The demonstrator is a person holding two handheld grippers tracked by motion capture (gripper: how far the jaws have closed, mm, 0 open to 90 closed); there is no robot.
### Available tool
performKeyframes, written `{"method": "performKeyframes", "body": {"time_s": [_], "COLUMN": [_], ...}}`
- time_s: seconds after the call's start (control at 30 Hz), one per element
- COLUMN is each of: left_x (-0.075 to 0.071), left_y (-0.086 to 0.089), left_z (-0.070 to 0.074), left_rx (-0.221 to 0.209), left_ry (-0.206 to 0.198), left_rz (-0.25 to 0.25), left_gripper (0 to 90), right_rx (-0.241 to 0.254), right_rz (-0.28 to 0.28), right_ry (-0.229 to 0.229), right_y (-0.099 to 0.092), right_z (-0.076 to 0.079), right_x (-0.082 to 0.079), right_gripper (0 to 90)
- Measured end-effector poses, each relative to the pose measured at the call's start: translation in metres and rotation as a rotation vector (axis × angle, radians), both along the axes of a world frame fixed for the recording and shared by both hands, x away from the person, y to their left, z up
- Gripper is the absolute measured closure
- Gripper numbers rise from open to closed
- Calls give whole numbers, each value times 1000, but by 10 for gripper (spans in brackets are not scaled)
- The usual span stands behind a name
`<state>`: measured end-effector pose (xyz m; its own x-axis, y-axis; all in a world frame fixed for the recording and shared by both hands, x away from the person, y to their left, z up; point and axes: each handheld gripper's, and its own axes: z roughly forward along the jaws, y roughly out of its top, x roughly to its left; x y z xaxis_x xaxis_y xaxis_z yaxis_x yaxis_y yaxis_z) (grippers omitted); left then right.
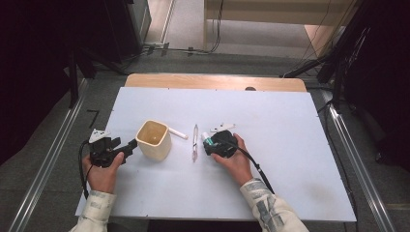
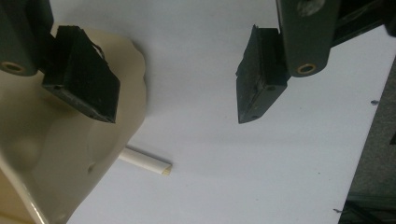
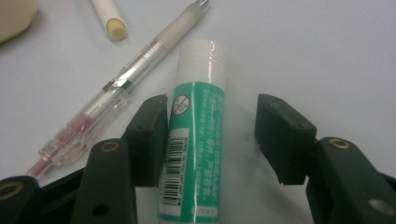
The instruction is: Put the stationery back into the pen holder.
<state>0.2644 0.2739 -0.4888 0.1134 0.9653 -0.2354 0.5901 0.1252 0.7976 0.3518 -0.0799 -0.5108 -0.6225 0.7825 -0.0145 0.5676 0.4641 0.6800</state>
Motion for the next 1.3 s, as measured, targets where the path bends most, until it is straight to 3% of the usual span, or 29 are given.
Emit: {"method": "performKeyframes", "body": {"time_s": [0.37, 0.9, 1.3], "left_x": [0, 0, 0], "left_y": [0, 0, 0], "left_z": [0, 0, 0], "left_rx": [1, -2, -3], "left_ry": [1, 0, 1], "left_rz": [-3, -3, -1], "left_gripper": [316, 316, 316], "right_rx": [-9, -9, 50], "right_rz": [15, 31, 51], "right_ry": [-14, -15, -30], "right_y": [4, 2, 2], "right_z": [0, 0, 15], "right_x": [-4, -4, -8], "right_gripper": [628, 636, 636]}}
